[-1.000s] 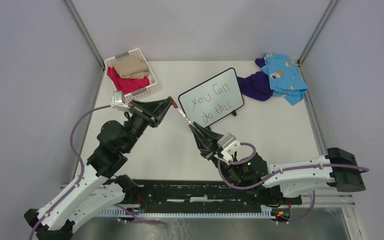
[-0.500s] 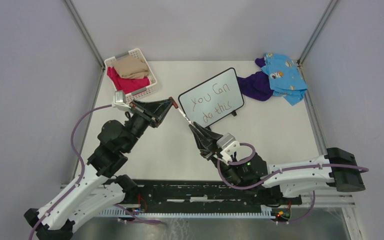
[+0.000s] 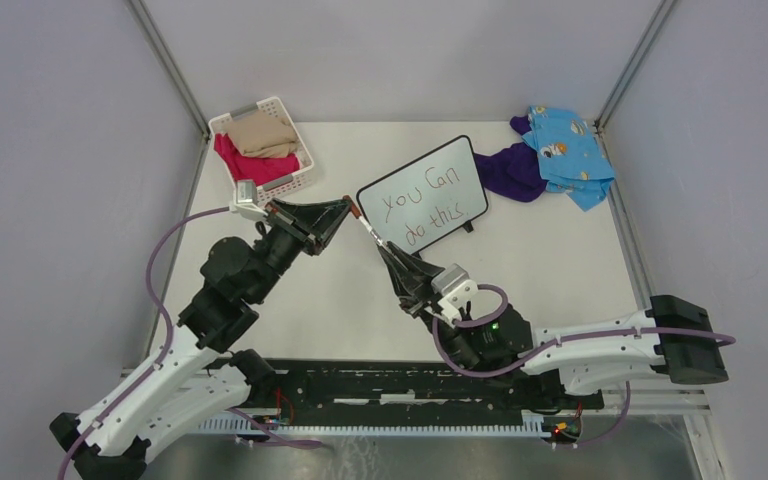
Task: Write a sentence on the whiteboard
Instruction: Close the whiteboard marker at the center of the board.
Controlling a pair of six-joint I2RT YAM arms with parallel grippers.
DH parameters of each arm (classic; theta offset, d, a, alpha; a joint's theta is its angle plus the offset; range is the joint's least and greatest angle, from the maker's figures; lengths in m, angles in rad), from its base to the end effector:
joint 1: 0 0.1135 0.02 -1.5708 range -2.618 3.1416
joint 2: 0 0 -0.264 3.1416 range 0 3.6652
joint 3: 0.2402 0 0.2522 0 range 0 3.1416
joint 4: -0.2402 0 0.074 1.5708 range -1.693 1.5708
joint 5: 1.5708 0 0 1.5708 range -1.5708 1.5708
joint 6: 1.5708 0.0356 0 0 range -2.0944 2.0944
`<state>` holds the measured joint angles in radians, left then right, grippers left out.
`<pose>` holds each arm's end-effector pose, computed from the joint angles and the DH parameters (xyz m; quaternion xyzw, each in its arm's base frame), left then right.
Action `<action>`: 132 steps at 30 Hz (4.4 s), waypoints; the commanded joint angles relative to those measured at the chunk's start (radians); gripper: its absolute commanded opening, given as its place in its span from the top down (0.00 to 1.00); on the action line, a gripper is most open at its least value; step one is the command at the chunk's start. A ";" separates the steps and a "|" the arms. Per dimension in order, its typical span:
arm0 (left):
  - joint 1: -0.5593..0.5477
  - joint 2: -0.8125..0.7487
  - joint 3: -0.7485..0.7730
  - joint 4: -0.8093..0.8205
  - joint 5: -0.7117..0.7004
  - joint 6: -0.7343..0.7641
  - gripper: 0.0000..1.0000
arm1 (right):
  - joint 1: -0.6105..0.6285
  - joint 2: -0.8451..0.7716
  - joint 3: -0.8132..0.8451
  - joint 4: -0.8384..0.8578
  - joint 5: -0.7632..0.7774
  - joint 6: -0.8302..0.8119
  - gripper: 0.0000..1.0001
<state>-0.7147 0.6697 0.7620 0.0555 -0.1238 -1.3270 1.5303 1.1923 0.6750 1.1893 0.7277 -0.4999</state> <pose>0.1234 -0.1012 0.3758 -0.2411 0.6073 -0.6234 0.4295 0.0335 0.2426 0.3524 -0.1758 0.4865 0.2802 0.8087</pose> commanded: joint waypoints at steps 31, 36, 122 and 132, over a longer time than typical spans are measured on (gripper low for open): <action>-0.116 0.130 0.076 0.121 -0.063 0.053 0.98 | -0.109 0.091 0.087 0.159 0.098 -0.029 1.00; -0.135 0.134 0.074 0.124 -0.065 0.063 0.98 | -0.116 0.078 0.075 0.153 0.081 -0.022 1.00; -0.404 0.142 0.198 0.098 -0.396 0.402 0.62 | -0.162 -0.260 -0.101 -0.073 -0.272 0.258 1.00; -0.404 0.173 0.200 0.116 -0.356 0.384 0.74 | -0.163 -0.258 -0.100 -0.075 -0.281 0.260 1.00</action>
<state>-1.1187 0.8330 0.9585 0.1085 -0.4877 -0.9047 1.3659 0.9356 0.5735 1.0824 0.4389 -0.2470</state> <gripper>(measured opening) 0.288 0.173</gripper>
